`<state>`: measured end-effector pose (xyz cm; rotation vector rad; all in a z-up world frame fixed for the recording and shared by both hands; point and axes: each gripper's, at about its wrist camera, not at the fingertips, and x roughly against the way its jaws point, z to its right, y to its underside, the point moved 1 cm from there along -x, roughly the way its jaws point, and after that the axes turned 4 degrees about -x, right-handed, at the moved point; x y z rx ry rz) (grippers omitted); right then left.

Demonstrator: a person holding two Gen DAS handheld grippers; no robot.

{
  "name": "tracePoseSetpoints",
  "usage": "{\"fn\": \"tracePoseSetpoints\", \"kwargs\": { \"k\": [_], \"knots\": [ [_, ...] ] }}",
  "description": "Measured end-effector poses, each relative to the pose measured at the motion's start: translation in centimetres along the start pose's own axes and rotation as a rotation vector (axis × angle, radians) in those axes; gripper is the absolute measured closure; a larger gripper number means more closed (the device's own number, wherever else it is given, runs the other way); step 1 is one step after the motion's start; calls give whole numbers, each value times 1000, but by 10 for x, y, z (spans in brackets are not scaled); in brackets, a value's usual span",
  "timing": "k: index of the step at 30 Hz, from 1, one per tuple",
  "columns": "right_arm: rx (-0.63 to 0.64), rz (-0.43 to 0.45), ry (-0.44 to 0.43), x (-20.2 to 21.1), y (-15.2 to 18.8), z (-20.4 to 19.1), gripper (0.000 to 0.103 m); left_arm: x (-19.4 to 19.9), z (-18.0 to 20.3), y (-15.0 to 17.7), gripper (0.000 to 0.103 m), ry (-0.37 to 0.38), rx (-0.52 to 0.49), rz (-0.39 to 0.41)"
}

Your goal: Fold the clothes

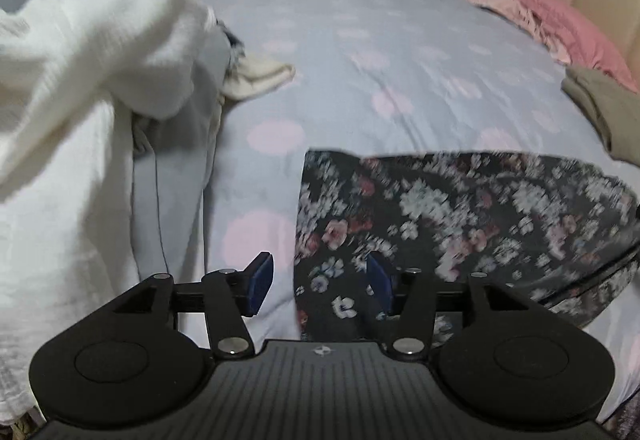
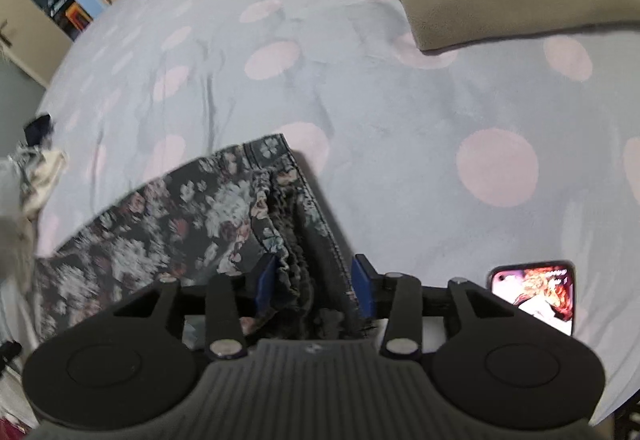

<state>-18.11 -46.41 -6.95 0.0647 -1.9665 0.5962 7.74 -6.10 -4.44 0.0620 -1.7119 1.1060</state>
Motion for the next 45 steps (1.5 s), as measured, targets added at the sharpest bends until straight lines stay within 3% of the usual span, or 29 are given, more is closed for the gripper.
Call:
{"fn": "tracePoseSetpoints", "kwargs": {
  "k": [6,8,10,13,21,28,30,38,45],
  "knots": [
    [1,39,-24,15,-5,-8,51,2,22,-10,54,57,-21,1],
    [-11,32,-39,17,-7,-8,39,-2,28,-11,54,82,-25,5],
    [-13,10,-47,13,-9,-8,34,-9,32,-11,54,103,-36,10],
    [10,-13,-47,0,-13,-8,34,-24,30,-9,54,102,-51,-6],
    [160,-126,-68,-53,-28,-9,34,-63,21,-19,55,143,55,-38],
    [229,-258,-146,-91,-35,1,34,-90,19,-20,55,149,79,-78],
    [221,-273,-169,-95,-37,4,36,-96,18,-20,55,149,90,-88],
    [199,-282,-206,-91,-37,-2,70,-102,17,-26,55,166,124,-87],
    [182,-228,-176,-61,-41,-20,78,-85,13,-26,55,167,124,-51]
  ]
}}
